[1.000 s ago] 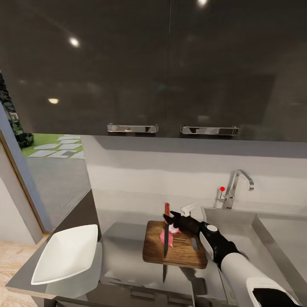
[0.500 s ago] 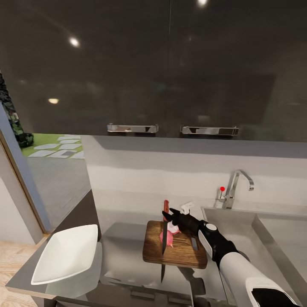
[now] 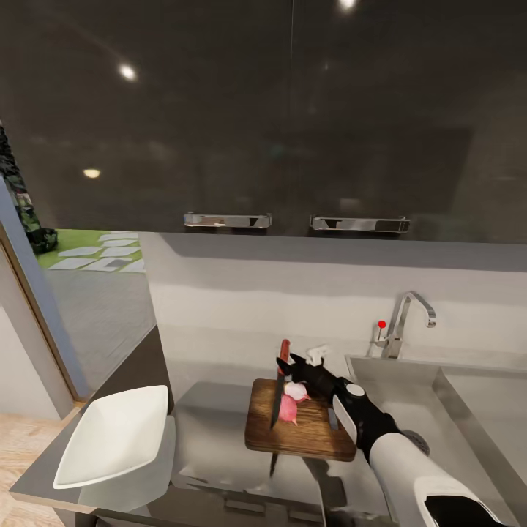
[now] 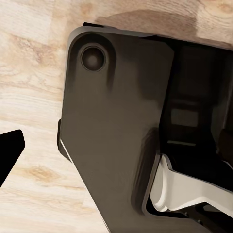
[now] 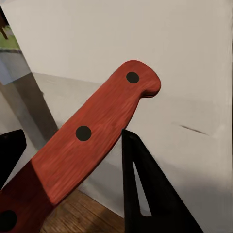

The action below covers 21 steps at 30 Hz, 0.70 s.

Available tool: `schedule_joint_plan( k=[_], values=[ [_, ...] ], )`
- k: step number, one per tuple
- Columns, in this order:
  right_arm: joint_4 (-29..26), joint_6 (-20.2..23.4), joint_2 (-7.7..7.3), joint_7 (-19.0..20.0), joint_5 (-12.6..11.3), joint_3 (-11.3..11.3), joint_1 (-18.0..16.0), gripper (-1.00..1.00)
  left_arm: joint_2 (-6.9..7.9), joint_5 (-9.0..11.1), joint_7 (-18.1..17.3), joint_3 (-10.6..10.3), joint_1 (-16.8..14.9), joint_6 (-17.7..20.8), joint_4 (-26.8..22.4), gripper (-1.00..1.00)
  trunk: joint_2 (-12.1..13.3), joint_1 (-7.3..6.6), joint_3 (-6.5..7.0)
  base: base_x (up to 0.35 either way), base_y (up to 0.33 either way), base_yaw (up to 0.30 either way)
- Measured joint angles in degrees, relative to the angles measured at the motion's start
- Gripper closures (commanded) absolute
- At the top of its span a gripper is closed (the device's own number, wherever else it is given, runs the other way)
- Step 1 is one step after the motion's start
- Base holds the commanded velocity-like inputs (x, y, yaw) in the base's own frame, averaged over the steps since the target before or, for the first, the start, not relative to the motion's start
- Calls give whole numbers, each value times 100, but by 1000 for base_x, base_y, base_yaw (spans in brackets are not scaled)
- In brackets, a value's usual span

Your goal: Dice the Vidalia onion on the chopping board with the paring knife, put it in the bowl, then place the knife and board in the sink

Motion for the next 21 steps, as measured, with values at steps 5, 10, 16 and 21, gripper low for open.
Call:
schedule_joint_plan(
  k=[5, 10, 16, 21],
  values=[
    [2, -54, 39, -183, 5, 8, 0, 100, 0, 0, 0, 0, 0, 1, 0, -100, 0, 0, 0, 0, 0, 0],
    [2, -172, 43, -234, 9, 16, 0, 100, 0, 0, 0, 0, 0, -1, 0, -100, 0, 0, 0, 0, 0, 0],
    [4, -323, 43, -405, 15, 23, 0, 100, 0, 0, 0, 0, 0, 0, 0, -100, 0, 0, 0, 0, 0, 0],
    [5, -394, 43, -473, 189, 27, 0, 100, 7, 0, 0, 0, 0, -1, 0, -100, 0, 0, 0, 0, 0, 0]
  ],
)
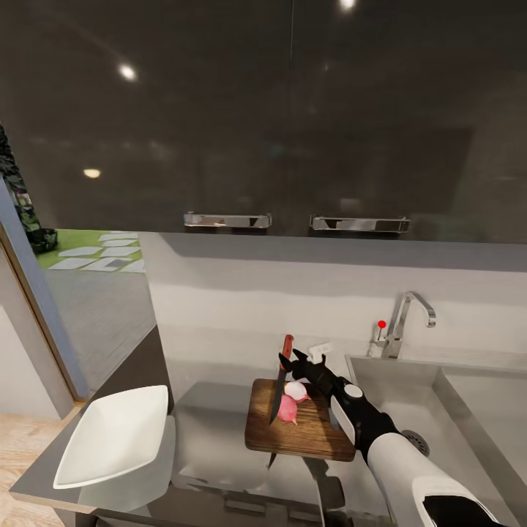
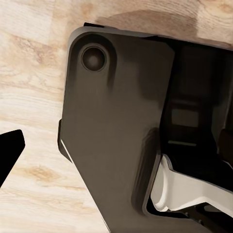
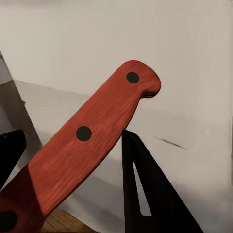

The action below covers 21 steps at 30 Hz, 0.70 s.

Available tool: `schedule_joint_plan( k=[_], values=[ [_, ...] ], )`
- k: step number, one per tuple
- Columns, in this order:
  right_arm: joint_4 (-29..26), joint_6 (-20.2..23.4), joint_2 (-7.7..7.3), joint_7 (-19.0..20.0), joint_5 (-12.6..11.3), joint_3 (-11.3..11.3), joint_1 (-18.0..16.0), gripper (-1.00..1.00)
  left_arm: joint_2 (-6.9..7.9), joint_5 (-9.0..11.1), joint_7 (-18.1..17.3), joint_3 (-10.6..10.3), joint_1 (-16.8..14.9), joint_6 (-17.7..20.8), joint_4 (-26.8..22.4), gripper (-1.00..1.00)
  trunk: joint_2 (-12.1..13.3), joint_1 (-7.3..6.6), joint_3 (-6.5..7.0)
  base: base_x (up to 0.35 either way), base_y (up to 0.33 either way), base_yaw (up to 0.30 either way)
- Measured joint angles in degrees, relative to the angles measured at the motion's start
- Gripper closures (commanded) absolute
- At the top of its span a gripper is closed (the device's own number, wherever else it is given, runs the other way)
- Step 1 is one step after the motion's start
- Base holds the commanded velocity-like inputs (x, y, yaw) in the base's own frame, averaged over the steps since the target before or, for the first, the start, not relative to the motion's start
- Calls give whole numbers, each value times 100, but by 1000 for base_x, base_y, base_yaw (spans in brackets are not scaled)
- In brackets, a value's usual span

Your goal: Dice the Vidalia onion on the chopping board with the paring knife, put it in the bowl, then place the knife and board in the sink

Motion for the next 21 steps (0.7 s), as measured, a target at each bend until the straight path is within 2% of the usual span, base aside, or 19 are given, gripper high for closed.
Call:
schedule_joint_plan(
  k=[3, 14, 21],
  values=[
    [2, -86, 0, -8, 100, -1, 0, 100, 1, 0, 0, 0, 0, 0, 0, -100, 0, 0, 0, 0, 0, 0],
    [-1, -159, 0, -19, 135, -1, 0, 100, 2, 0, 0, 0, 0, 1, 0, -100, 0, 0, 0, 0, 0, 0],
    [-1, -258, 0, -239, 136, 4, 0, 100, 10, 0, 0, 0, 0, 1, 0, -100, 0, 0, 0, 0, 0, 0]
  ],
)
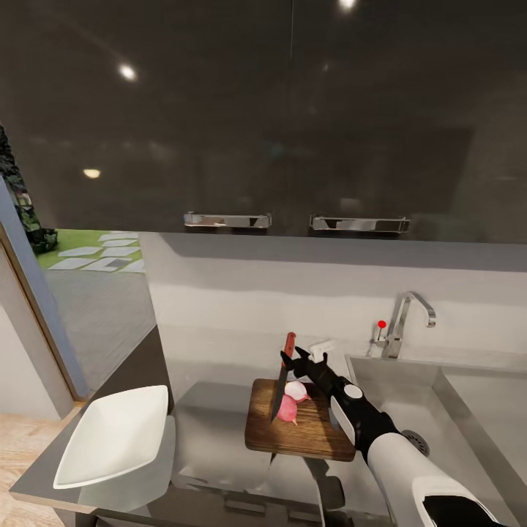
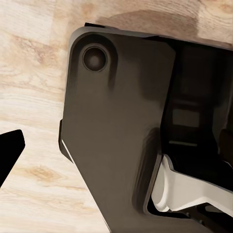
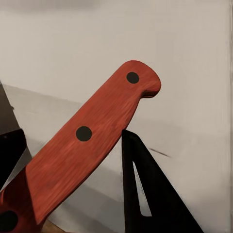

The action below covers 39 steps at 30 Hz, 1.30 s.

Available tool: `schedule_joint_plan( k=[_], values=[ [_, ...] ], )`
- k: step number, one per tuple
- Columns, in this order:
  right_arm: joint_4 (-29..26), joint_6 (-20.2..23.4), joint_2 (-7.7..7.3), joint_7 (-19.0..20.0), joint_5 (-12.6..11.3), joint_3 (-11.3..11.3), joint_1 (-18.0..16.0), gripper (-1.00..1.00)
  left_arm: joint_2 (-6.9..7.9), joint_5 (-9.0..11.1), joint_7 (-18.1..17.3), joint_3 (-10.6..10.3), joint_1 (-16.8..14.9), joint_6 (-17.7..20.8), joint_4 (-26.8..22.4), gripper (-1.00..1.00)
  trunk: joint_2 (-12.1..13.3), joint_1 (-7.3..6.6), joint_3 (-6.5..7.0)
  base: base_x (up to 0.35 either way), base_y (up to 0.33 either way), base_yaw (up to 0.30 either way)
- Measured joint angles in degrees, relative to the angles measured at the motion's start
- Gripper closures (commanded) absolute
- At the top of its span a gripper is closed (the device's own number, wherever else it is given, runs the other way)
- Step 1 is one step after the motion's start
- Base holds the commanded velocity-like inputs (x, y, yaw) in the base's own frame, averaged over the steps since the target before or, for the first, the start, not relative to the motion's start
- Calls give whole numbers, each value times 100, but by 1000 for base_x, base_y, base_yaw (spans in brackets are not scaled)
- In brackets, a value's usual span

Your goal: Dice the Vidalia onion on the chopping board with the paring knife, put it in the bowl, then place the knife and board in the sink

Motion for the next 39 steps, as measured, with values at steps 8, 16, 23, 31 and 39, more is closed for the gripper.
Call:
schedule_joint_plan(
  k=[8, 16, 23, 31, 39],
  values=[
    [0, -25, 0, -40, 0, 0, 0, 100, 1, 0, 0, 0, 0, 7, 0, -100, 0, 0, 0, 0, 0, 0],
    [0, -26, -2, -49, 0, 0, 0, 100, 2, 0, 0, 0, 0, 7, 0, -100, 0, 0, 0, 0, 0, 0],
    [0, -29, -8, -51, 0, 0, 0, 100, 8, 0, 0, 0, 0, 7, 0, -100, 0, 0, 0, 0, 0, 0],
    [0, -29, -9, -71, 0, -4, 0, 100, 9, 0, 0, 0, 0, 7, 0, -100, 0, 0, 0, 0, 0, 0],
    [0, -35, -9, -225, 0, 3, 0, 100, 9, 0, 0, 0, 0, 7, 0, -100, 0, 0, 0, 0, 0, 0]
  ],
)
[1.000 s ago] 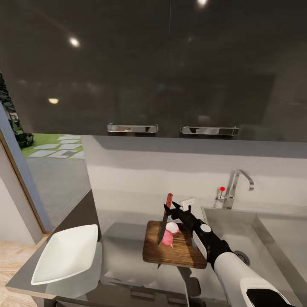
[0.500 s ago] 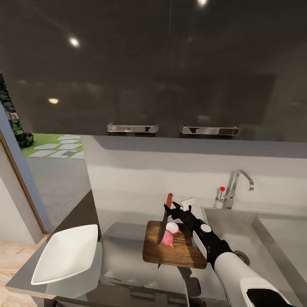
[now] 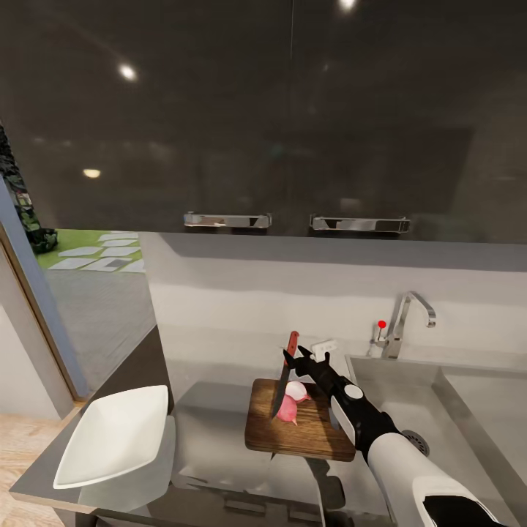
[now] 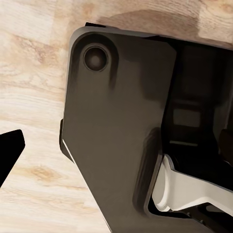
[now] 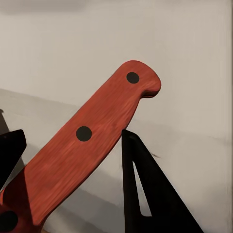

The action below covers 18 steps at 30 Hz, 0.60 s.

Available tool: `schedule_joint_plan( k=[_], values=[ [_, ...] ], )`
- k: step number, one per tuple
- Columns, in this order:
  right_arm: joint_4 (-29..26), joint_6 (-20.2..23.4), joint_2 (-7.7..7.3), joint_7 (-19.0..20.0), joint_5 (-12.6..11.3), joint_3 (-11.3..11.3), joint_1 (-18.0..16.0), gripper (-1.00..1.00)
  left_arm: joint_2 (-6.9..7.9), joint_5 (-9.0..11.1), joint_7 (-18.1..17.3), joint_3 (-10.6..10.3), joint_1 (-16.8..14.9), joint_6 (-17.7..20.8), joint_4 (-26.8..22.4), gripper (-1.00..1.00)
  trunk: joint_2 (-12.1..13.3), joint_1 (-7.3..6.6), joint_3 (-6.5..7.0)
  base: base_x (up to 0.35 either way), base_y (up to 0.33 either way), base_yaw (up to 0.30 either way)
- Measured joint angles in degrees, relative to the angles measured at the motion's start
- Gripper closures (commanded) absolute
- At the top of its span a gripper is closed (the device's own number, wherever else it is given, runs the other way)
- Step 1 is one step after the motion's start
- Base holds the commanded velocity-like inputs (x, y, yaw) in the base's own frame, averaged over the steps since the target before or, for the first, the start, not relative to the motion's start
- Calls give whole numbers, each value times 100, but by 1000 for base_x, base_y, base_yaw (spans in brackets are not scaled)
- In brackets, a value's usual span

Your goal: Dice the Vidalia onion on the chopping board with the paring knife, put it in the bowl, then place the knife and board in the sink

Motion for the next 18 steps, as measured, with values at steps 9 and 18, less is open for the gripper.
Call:
schedule_joint_plan(
  k=[9, 18],
  values=[
    [0, -1, -7, -10, 0, 0, 0, 100, 0, 0, 0, 0, 0, -1, 0, -100, 0, 0, 0, 0, 0, 0],
    [0, -1, -8, -35, 0, 0, 0, 100, 0, 0, 0, 0, 0, 0, 0, -100, 0, 0, 0, 0, 0, 0]
  ],
)
